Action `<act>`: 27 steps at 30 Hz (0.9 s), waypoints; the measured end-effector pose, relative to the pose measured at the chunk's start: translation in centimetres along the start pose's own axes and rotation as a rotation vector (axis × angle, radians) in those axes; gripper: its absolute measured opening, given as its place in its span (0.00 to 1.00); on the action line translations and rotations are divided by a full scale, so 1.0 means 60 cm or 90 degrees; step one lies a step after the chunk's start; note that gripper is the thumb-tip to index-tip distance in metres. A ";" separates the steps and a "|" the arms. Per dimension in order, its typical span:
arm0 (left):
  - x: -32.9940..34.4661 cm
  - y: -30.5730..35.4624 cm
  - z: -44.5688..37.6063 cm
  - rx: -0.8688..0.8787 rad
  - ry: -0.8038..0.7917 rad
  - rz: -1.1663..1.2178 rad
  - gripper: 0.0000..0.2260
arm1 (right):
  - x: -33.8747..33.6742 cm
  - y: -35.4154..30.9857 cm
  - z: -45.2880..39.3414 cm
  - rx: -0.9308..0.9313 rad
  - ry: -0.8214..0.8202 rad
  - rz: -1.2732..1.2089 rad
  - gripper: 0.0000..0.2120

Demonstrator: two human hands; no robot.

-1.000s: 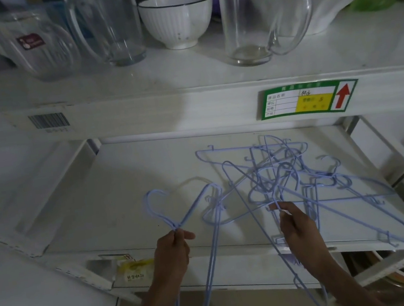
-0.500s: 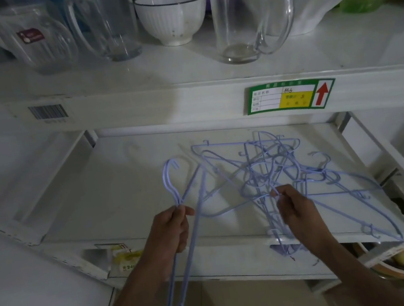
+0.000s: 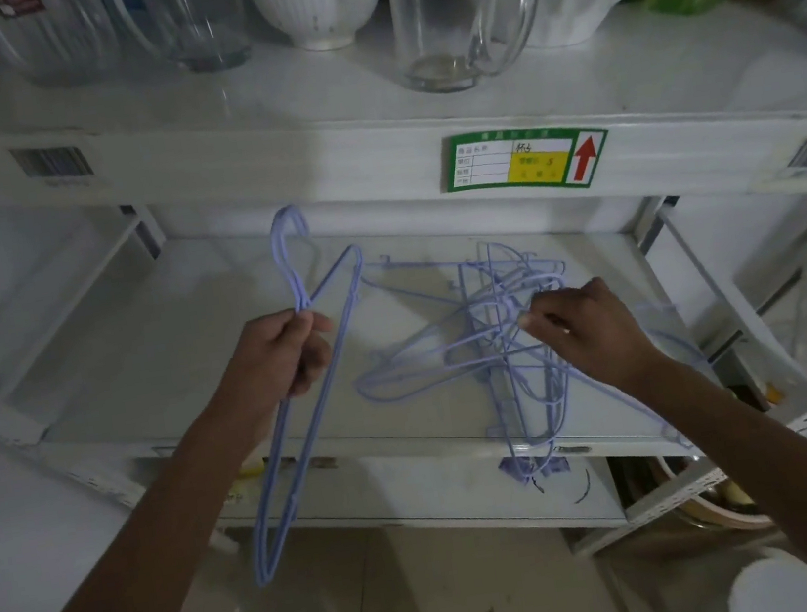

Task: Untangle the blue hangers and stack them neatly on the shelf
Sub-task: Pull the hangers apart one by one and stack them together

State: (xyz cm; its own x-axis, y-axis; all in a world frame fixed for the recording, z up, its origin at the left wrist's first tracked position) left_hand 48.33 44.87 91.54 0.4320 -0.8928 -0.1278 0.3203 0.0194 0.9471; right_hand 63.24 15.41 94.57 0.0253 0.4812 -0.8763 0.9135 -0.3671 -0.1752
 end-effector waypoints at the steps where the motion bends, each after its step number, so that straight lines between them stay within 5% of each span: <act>1: 0.010 0.010 -0.004 0.013 0.000 -0.016 0.15 | -0.005 -0.008 -0.009 -0.028 0.005 0.004 0.18; 8: 0.169 -0.049 -0.013 -0.087 -0.150 0.070 0.14 | 0.067 -0.067 -0.073 -0.042 0.057 -0.125 0.09; 15: 0.200 -0.150 0.005 -0.197 -0.148 0.132 0.17 | 0.183 -0.091 -0.058 -0.007 0.037 -0.186 0.13; 19: 0.186 -0.157 0.017 -0.199 -0.106 0.134 0.16 | 0.207 -0.083 -0.021 0.168 0.100 -0.205 0.10; 24: 0.184 -0.114 0.041 -0.118 -0.095 0.087 0.13 | 0.221 -0.123 0.032 0.513 0.169 -0.620 0.07; 27: 0.198 -0.082 0.052 -0.062 -0.113 0.085 0.12 | 0.199 -0.158 0.027 0.507 0.160 -0.761 0.15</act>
State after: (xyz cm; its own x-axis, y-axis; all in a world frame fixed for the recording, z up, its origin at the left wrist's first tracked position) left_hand 49.25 32.73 86.31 0.3239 -0.9442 0.0593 0.3538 0.1791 0.9180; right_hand 54.21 23.37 85.08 -0.4278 0.9024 0.0526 -0.0202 0.0486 -0.9986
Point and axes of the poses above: each hand's wrist, its own z-axis away from the middle knuckle, its own x-axis out of the palm, y = z × x, the point moved 10 cm from there along -z, towards the middle knuckle, and after that the axes turned 14 degrees about -x, right-handed, at the moved point
